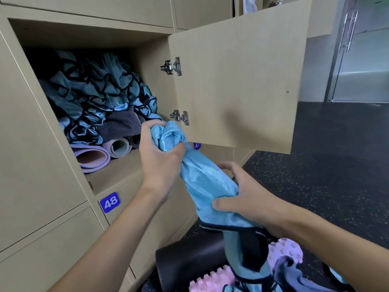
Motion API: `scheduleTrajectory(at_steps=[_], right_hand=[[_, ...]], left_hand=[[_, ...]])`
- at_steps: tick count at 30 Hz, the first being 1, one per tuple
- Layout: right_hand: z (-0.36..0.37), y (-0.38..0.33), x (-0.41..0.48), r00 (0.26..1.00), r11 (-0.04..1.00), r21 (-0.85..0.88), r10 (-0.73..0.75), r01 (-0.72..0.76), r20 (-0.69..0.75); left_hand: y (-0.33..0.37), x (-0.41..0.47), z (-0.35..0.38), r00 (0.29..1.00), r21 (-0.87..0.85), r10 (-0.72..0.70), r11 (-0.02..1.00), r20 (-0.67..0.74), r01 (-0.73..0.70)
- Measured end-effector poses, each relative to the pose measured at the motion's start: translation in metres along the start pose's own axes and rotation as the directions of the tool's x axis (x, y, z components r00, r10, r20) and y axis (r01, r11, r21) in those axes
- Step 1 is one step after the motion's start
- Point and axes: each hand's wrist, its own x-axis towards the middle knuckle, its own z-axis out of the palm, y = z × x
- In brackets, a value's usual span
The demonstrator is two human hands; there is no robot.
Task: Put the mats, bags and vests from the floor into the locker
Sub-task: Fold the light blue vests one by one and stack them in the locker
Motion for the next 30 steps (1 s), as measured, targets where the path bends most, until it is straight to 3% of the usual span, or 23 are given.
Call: scheduleTrajectory(at_steps=[4, 9, 12, 16, 20, 24, 27, 30], right_hand=[[0.0, -0.003, 0.029, 0.993, 0.995, 0.07, -0.06, 0.067, -0.101], [0.024, -0.019, 0.081, 0.928, 0.936, 0.247, -0.16, 0.251, -0.335], [0.042, -0.027, 0.121, 0.888, 0.912, 0.288, -0.148, 0.293, -0.436], [0.063, -0.036, 0.169, 0.853, 0.881, 0.307, -0.177, 0.359, -0.491], [0.084, -0.035, 0.205, 0.909, 0.886, 0.34, -0.181, 0.317, -0.376], [0.092, -0.034, 0.245, 0.972, 0.888, 0.397, -0.214, 0.233, -0.093], [0.103, -0.022, 0.25, 0.926, 0.869, 0.398, -0.363, 0.296, 0.106], [0.122, -0.011, 0.254, 0.843, 0.863, 0.168, -0.503, 0.477, 0.189]], left_hand=[[-0.011, 0.017, -0.02, 0.986, 0.196, 0.105, 0.972, 0.127, -0.129], [-0.024, 0.042, -0.033, 0.949, 0.295, 0.069, 0.941, 0.307, -0.164], [-0.023, 0.06, -0.039, 0.951, 0.21, -0.072, 0.978, 0.299, 0.008], [-0.037, 0.079, -0.047, 0.861, -0.021, -0.377, 0.913, 0.341, 0.408], [-0.053, 0.092, -0.057, 0.842, -0.114, -0.461, 0.855, 0.281, 0.506], [-0.062, 0.116, -0.07, 0.871, -0.149, -0.47, 0.86, 0.141, 0.488], [-0.07, 0.136, -0.075, 0.91, -0.206, -0.415, 0.892, -0.013, 0.403], [-0.086, 0.152, -0.081, 0.908, -0.218, -0.409, 0.898, -0.088, 0.383]])
